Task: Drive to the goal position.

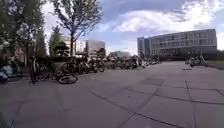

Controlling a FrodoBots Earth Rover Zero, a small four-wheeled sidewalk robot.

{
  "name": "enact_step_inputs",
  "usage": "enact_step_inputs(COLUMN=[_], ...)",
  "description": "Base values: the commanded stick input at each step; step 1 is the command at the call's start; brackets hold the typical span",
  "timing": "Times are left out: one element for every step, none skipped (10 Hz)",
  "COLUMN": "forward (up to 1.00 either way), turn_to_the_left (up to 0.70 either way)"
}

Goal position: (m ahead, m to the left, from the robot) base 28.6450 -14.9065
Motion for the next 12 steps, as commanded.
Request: enact_step_inputs(forward=[0.7, 0.7, 0.7, 0.7, 0.7, 0.7, 0.7, 0.7, 0.7, 0.7, 0.7, 0.7], turn_to_the_left=[-0.14, -0.14, -0.14, -0.14, -0.14, -0.14, -0.14, -0.14, -0.14, -0.14, -0.14, -0.14])
